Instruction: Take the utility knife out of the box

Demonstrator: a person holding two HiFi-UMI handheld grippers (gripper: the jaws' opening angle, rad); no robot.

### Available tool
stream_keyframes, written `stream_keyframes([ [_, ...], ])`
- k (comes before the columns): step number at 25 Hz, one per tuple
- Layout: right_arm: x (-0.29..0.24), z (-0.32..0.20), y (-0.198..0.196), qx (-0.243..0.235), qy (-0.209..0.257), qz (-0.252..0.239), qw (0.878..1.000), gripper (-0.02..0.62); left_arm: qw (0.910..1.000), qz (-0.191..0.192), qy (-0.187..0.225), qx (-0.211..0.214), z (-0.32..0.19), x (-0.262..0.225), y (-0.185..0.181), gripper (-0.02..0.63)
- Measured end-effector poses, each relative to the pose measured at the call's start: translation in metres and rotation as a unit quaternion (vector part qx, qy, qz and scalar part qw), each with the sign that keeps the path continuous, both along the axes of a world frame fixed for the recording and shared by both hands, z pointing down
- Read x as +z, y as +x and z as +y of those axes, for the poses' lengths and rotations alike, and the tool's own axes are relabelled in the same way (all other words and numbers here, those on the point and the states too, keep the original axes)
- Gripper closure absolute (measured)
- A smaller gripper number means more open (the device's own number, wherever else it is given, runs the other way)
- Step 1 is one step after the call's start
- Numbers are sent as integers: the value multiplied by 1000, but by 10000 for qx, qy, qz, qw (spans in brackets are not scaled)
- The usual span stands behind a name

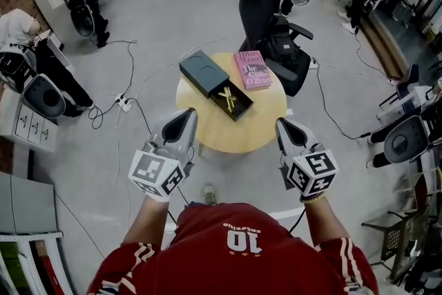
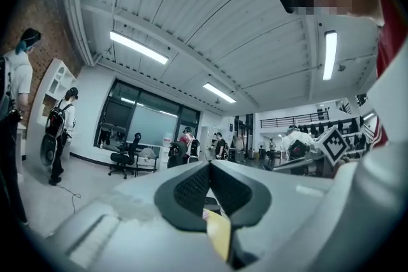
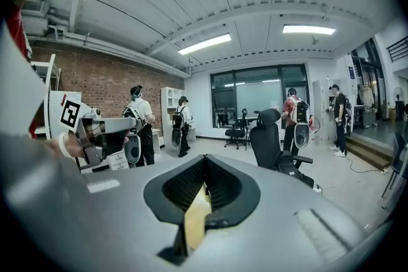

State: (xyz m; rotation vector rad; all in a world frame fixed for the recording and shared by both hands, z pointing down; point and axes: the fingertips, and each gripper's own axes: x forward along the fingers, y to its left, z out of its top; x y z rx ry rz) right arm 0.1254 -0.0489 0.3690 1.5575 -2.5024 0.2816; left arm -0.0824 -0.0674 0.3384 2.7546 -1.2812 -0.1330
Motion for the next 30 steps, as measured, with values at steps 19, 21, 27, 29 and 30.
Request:
stream_keyframes([
  [19,-7,-71,-32,259,58,152,9995,595,9988,65,-44,483,-80,6,-21,601],
  [21,-7,-73,-34,229,61,182,9996,595,9986,96,-80,506,-83,8,-20,602],
  [27,0,-81,-32,198,90,59,9997,595,9987,103,-108,497,-89,16,-18,602],
  [29,-2,-88,-31,149,211,-157,9995,595,9988,116,-119,460,-92,17,-18,602],
  [30,-5,-93,-32,114,302,-262,9991,595,9989,121,-117,443,-94,16,-17,601],
])
